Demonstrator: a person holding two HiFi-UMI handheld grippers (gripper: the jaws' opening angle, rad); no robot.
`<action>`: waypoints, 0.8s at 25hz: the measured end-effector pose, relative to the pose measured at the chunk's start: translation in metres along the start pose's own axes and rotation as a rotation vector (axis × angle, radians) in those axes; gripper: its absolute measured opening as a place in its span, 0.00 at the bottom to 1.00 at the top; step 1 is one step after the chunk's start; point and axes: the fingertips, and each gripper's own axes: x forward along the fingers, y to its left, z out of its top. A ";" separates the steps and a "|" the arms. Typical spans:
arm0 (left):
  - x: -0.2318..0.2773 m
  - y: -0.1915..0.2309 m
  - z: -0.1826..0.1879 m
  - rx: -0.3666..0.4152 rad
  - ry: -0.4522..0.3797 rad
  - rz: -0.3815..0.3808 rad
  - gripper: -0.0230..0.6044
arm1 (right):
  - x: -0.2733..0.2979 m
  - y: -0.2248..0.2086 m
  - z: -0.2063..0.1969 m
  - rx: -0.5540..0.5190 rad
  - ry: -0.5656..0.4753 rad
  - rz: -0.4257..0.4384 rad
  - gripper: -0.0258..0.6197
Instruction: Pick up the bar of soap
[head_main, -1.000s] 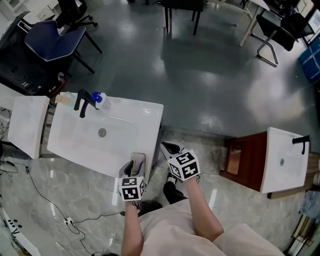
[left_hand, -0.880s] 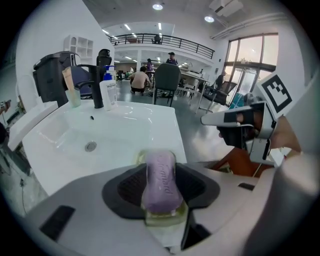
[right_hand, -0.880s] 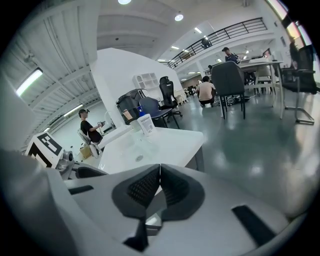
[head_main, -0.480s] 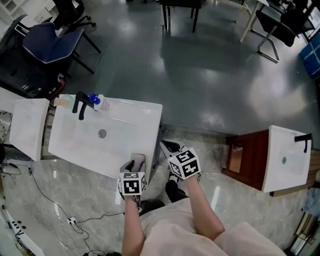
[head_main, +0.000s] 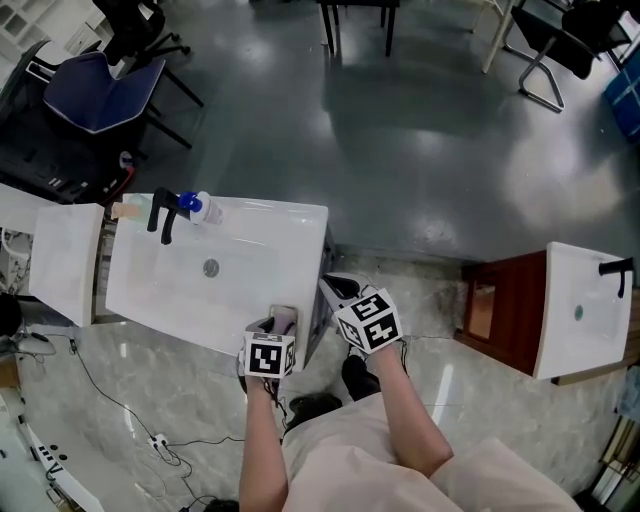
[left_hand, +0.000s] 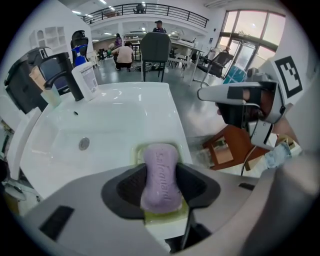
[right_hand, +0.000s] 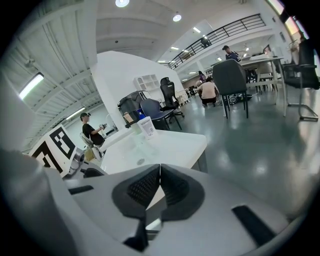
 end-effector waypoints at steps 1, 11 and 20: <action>0.000 0.000 0.001 0.004 -0.003 0.000 0.35 | 0.001 0.001 0.001 0.000 -0.002 0.003 0.05; 0.000 0.000 0.004 0.062 -0.060 -0.027 0.34 | 0.000 0.013 0.006 -0.011 -0.017 0.020 0.05; -0.004 0.001 0.007 0.058 -0.148 -0.012 0.34 | -0.018 0.003 0.005 0.015 -0.048 -0.017 0.05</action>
